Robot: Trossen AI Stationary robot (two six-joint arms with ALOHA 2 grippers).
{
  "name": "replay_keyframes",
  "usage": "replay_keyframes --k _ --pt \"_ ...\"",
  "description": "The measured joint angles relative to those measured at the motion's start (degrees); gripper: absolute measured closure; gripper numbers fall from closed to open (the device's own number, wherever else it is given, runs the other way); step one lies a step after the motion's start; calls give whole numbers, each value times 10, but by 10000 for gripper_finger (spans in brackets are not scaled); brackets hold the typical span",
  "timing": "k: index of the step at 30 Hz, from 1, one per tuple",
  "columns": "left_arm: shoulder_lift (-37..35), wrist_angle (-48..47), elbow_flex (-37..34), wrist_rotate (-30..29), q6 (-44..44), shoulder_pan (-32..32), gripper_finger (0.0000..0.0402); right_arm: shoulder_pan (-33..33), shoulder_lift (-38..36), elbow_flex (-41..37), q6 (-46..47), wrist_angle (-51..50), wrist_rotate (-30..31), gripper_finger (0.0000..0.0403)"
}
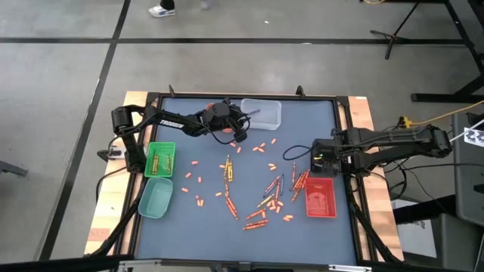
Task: Sort crayons
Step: Put the light blue crayon into the black bin, then put the yellow crayon into the green bin
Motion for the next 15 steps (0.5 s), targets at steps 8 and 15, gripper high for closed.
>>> replay_keyframes --k 8,15 --pt "0 0 0 0 0 0 329 0 0 0 0 2 0 377" --pt "0 0 0 65 -1 -3 329 0 0 0 0 3 2 313"
